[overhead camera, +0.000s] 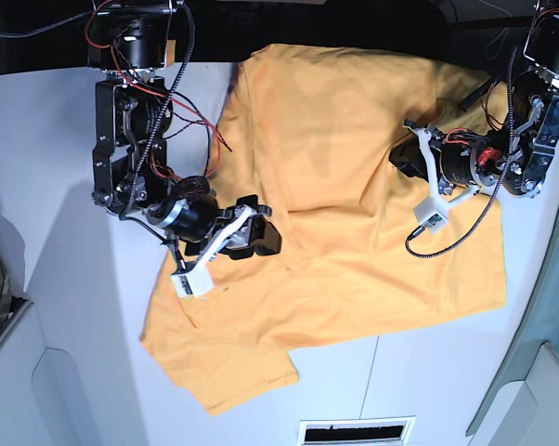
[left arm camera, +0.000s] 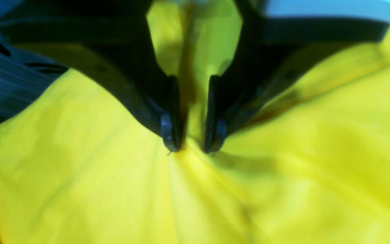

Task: Layout the t-shirt on the table in an organized manner, then fold the t-shirt properly
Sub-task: 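Grasp the shirt body with the right gripper and drag it inward, then release the shirt with the right gripper and reach for the sleeve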

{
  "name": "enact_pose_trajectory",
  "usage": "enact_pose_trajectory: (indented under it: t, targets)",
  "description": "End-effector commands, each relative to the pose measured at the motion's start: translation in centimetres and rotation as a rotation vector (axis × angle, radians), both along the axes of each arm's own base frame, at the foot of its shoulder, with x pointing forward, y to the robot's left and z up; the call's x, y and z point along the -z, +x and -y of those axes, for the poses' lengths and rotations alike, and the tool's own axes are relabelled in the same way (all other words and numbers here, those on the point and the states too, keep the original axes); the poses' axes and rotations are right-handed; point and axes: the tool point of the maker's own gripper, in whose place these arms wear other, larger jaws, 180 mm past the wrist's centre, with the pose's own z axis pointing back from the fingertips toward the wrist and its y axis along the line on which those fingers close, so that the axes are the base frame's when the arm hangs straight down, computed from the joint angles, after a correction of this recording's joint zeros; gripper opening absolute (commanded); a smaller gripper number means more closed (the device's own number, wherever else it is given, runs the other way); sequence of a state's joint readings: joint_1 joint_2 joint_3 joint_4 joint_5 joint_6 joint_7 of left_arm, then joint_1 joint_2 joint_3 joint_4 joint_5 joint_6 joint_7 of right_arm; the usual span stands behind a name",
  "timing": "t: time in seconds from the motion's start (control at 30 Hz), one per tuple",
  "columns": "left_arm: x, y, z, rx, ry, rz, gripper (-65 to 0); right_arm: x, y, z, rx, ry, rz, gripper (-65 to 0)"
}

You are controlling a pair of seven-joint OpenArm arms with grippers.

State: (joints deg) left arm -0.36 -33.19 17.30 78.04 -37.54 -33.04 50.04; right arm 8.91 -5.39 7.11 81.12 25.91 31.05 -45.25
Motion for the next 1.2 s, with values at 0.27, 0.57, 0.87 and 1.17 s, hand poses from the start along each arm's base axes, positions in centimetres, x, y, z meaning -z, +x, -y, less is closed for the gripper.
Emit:
enact_pose_trajectory:
  t: [0.27,0.57,0.87,1.17]
  targets:
    - [0.3,-0.5,-1.5,0.000,0.059,-0.015,-48.0,1.7,-0.8,8.9,0.157,-0.075,0.013,-36.0]
    - [0.1,-0.2,-1.3,-0.005,0.046,0.003,-48.0,3.8,-3.0,8.9,0.030,-0.166,0.013,-36.2]
    - [0.2,-0.2,-1.3,-0.005,0.047,0.001,-48.0,4.2,-2.8,6.8,-0.029,-0.251,0.088,-36.2]
    - [0.2,-0.2,-1.3,-0.005,0.047,0.002,-48.0,5.9,-3.5,7.1,-0.022,-0.259,0.036,-56.4]
